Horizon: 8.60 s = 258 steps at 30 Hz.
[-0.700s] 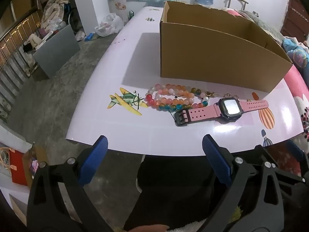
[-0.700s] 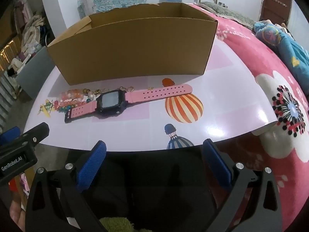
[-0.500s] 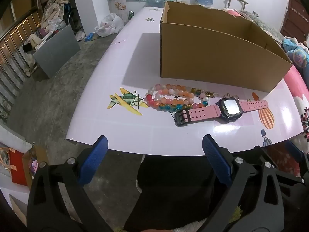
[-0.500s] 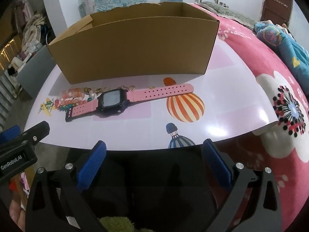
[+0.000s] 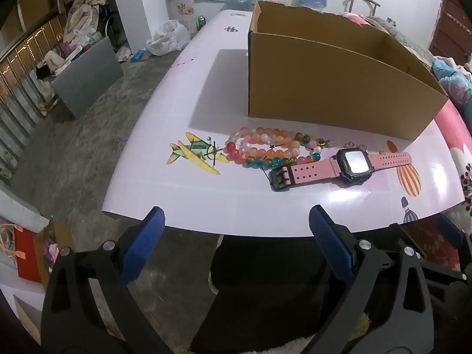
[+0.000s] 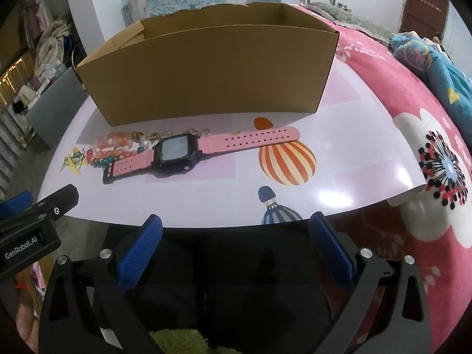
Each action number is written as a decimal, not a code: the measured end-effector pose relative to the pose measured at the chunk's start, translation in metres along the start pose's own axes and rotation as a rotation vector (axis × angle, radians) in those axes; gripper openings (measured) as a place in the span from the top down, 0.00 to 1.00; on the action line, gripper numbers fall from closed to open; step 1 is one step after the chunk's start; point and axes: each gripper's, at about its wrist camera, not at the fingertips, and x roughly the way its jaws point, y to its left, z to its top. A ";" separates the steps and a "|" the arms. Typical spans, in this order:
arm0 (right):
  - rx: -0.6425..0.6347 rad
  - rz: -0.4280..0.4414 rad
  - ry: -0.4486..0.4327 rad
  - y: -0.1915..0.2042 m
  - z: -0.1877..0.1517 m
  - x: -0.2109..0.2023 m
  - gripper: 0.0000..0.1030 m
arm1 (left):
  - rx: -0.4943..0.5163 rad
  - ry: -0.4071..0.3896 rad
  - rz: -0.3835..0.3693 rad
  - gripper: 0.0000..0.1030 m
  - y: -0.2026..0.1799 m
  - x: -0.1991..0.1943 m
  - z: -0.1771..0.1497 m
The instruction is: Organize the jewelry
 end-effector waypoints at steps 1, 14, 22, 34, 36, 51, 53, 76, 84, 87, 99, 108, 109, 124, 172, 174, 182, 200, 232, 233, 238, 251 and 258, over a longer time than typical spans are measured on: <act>-0.001 0.000 0.000 0.000 0.000 0.000 0.06 | 0.001 -0.001 0.001 0.08 0.000 0.000 0.000; -0.002 -0.001 0.000 0.001 -0.001 0.000 0.06 | -0.003 -0.006 0.002 0.08 0.004 -0.001 -0.002; -0.002 -0.001 0.001 0.001 -0.001 0.000 0.06 | -0.002 -0.006 0.001 0.08 0.004 -0.001 -0.002; -0.001 0.000 0.001 0.001 -0.001 0.000 0.06 | -0.003 -0.008 -0.001 0.08 0.004 -0.002 -0.002; -0.001 -0.001 0.001 0.002 -0.001 -0.001 0.06 | -0.004 -0.008 0.000 0.08 0.004 -0.002 -0.002; 0.003 -0.005 -0.004 0.001 0.001 -0.004 0.06 | -0.004 -0.008 0.000 0.08 0.006 -0.003 -0.001; 0.006 -0.007 -0.008 0.000 0.001 -0.006 0.06 | -0.004 -0.011 0.001 0.08 0.007 -0.003 -0.001; -0.096 0.061 -0.090 -0.012 0.011 -0.010 0.06 | 0.104 -0.082 -0.110 0.08 0.028 0.015 0.004; -0.238 0.121 -0.070 0.009 0.031 0.012 0.06 | 0.132 -0.130 -0.265 0.08 0.033 0.021 0.012; -0.291 0.137 -0.062 0.018 0.035 0.018 0.06 | 0.138 -0.122 -0.314 0.08 0.032 0.026 0.018; -0.639 0.275 -0.060 0.043 0.036 0.024 0.33 | 0.244 -0.178 -0.322 0.08 0.020 0.022 0.010; -0.876 0.312 -0.007 0.055 0.050 0.048 0.35 | 0.297 -0.173 -0.318 0.38 0.012 0.022 0.001; -0.898 0.320 0.001 0.057 0.050 0.050 0.35 | 0.295 -0.170 -0.324 0.40 0.012 0.022 0.001; -0.955 0.410 0.115 0.053 0.071 0.057 0.51 | 0.367 -0.177 -0.320 0.53 0.000 0.007 -0.012; -0.666 0.208 0.012 -0.003 0.045 0.053 0.88 | 0.531 -0.126 -0.264 0.95 -0.061 0.032 -0.012; -0.656 0.182 -0.025 -0.003 0.042 0.050 0.93 | 0.536 -0.139 -0.251 0.96 -0.064 0.031 -0.013; -0.625 0.075 -0.196 0.000 0.033 0.026 0.95 | 0.521 -0.194 -0.226 0.96 -0.067 0.014 -0.012; -0.549 -0.095 -0.603 0.006 0.037 -0.091 0.95 | 0.498 -0.562 -0.132 0.96 -0.066 -0.104 0.010; -0.533 0.264 -0.041 0.012 0.266 0.005 0.96 | 0.377 -0.091 -0.398 0.96 -0.040 -0.022 0.235; -0.525 0.282 0.018 0.011 0.273 0.019 0.96 | 0.375 -0.033 -0.410 0.96 -0.043 -0.004 0.241; -0.520 0.334 0.342 0.017 0.285 0.104 0.96 | 0.361 0.215 -0.373 0.95 -0.046 0.078 0.260; -0.517 0.297 0.453 0.014 0.294 0.154 0.82 | 0.370 0.194 -0.355 0.71 -0.046 0.085 0.278; -0.524 0.201 0.320 0.006 0.293 0.117 0.76 | 0.301 -0.021 -0.376 0.52 -0.014 0.026 0.273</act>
